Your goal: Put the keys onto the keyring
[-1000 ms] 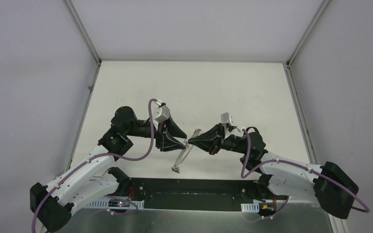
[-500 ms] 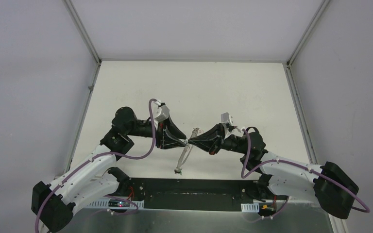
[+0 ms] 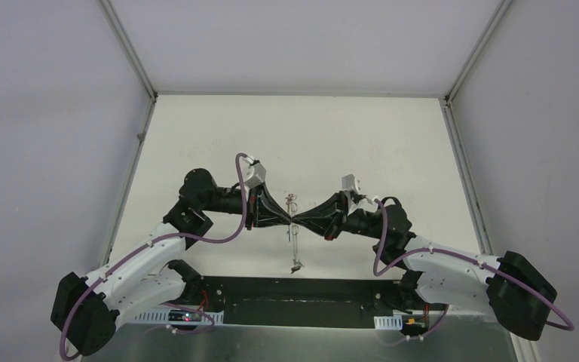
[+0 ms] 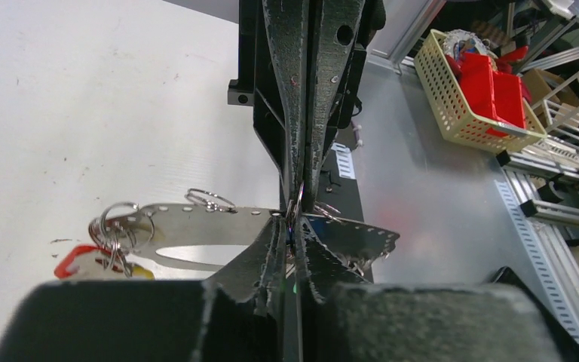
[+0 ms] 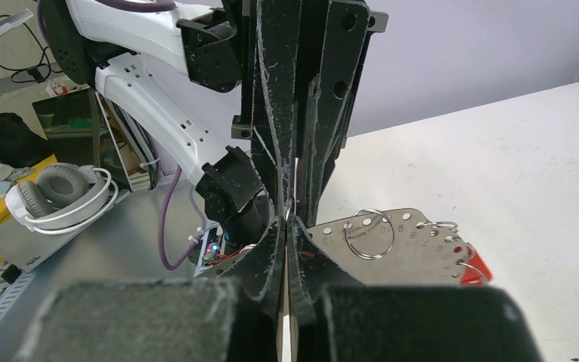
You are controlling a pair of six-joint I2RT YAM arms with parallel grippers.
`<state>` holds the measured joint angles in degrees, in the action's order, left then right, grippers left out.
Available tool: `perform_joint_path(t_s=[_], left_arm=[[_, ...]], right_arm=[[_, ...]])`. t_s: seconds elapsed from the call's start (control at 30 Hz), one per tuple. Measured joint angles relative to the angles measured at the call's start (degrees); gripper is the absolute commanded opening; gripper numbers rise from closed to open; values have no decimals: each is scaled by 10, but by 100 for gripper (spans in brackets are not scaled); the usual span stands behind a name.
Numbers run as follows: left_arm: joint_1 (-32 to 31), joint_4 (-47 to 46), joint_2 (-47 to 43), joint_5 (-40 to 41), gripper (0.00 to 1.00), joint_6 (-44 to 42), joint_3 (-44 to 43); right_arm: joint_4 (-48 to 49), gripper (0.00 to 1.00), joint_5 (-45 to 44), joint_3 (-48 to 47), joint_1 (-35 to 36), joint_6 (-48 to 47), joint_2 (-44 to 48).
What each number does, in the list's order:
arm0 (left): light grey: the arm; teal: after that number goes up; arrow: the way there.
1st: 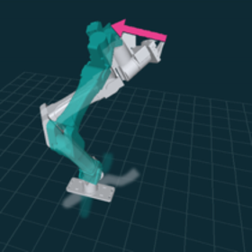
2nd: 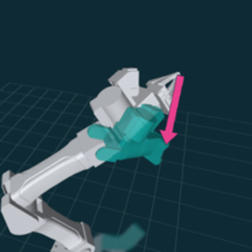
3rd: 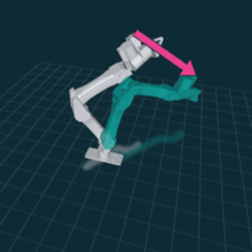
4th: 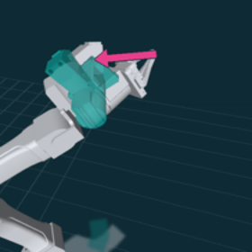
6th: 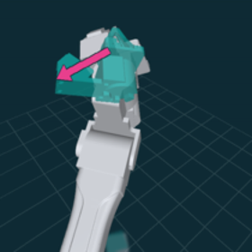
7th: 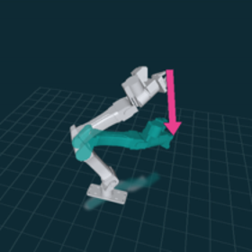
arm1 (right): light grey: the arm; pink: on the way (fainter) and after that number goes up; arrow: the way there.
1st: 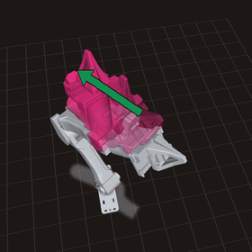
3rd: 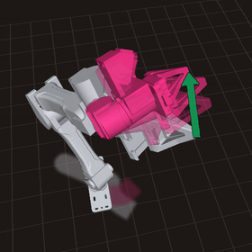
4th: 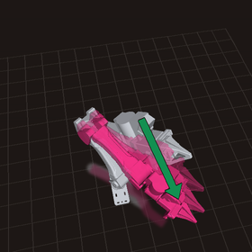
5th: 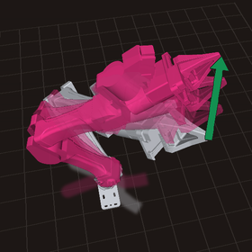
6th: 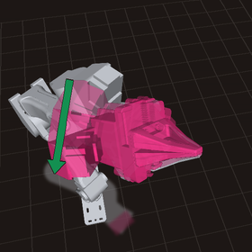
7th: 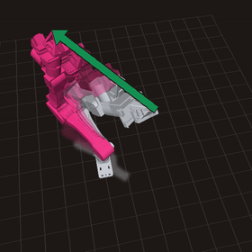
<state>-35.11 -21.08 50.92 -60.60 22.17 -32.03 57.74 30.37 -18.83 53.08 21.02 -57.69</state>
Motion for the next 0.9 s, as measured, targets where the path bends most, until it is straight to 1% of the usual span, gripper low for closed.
perform_joint_path(t_s=[0.2, 0.23, 0.3, 0.37, 0.43, 0.47, 0.73, 0.83, 0.9], left_arm=[[0, 4, -3, 3, 0, 2, 0], [0, 10, -6, 6, 0, 0, 0], [0, 33, -17, 16, 0, -7, -1], [0, 80, -31, 26, 0, -24, -10], [3, 141, -37, 36, 0, -47, -32], [3, 175, -37, 41, 0, -59, -48], [-2, 441, -20, 98, 0, -154, -198], [-22, 535, 2, 141, 0, -187, -259], [-51, 604, 25, 183, 0, -204, -308]], right_arm=[[-1, 0, -7, 3, 0, 1, 0], [-1, 7, -9, 3, 0, 1, 0], [-2, 28, -13, 5, 1, 3, 0], [-2, 47, -17, 7, 1, 5, 3], [-5, 59, -22, 7, 0, 4, 9], [-8, 60, -23, 7, 0, 2, 13], [-97, 60, -25, -20, 0, -18, 48], [-118, 60, -25, -33, 0, -19, 48], [-124, 60, -25, -41, 0, -20, 42]])
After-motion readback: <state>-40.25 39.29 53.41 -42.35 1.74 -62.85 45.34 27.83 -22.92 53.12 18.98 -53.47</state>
